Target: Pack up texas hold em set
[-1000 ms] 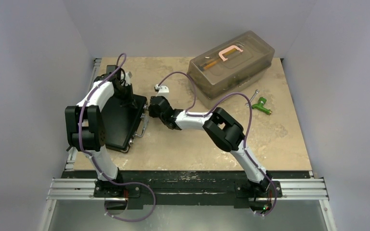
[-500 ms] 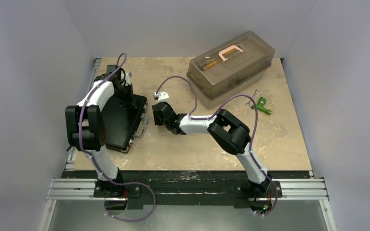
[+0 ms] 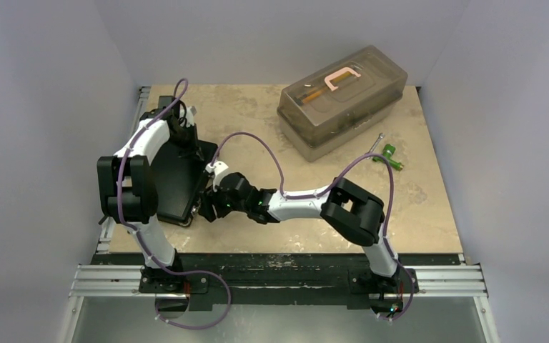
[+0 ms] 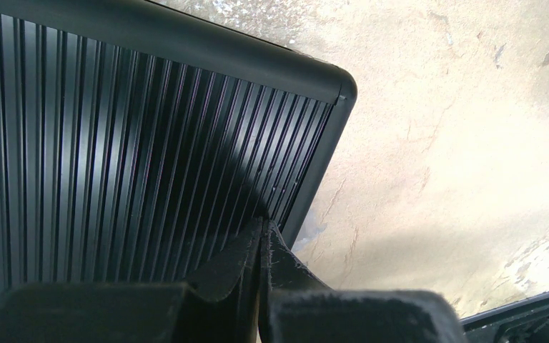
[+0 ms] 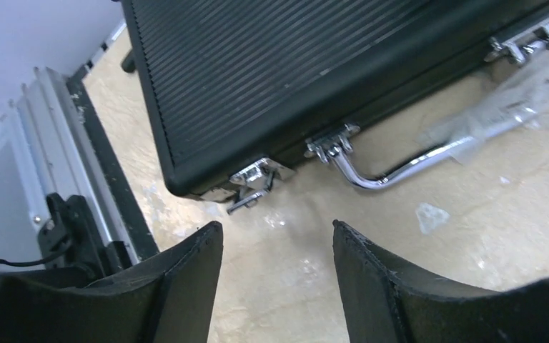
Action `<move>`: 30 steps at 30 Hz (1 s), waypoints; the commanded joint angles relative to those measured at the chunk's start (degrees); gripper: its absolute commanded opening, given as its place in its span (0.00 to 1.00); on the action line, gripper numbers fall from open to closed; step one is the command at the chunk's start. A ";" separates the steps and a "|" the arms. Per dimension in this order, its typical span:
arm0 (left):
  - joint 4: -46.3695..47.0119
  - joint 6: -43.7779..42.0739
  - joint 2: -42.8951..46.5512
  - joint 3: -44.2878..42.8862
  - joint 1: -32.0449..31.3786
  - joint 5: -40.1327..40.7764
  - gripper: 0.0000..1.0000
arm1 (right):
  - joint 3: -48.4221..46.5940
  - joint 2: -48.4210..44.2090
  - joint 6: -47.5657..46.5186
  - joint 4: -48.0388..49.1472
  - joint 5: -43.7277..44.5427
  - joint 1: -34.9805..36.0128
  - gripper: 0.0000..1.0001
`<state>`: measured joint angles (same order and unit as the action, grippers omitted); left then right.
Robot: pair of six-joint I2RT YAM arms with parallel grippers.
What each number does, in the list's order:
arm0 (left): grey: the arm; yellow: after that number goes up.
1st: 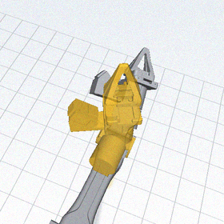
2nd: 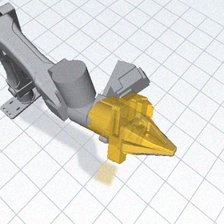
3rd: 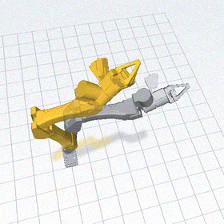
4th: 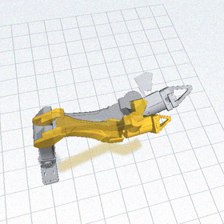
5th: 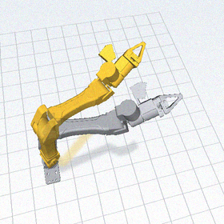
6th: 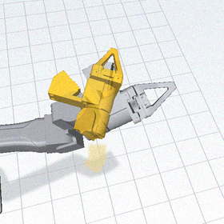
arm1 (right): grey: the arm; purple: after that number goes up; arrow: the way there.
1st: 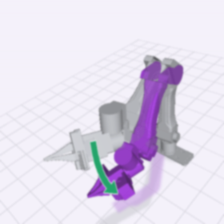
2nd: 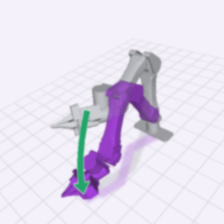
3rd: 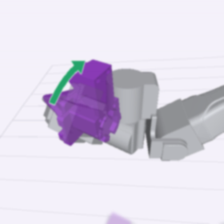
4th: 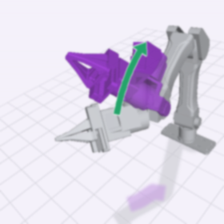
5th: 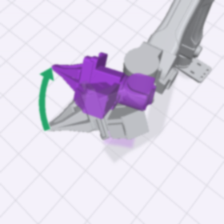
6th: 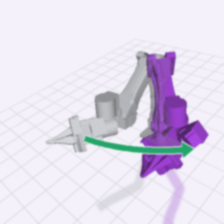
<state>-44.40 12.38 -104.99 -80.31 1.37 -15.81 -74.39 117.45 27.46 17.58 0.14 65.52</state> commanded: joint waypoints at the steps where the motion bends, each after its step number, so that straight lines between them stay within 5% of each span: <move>1: -0.85 -1.66 -2.04 -0.46 -0.49 1.08 0.00 | -4.44 1.71 2.71 2.26 -3.77 -0.53 0.56; 14: -1.12 -1.83 -2.10 -0.68 -0.83 0.21 0.00 | -8.39 5.58 3.56 -0.28 -1.51 -0.55 0.43; 30: -1.19 -1.92 -2.24 -0.81 -0.84 0.17 0.00 | 1.68 6.75 1.27 3.74 2.26 -0.26 0.33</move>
<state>-44.64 12.23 -105.19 -80.58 1.34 -16.08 -73.93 123.48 30.68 20.29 -0.54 65.28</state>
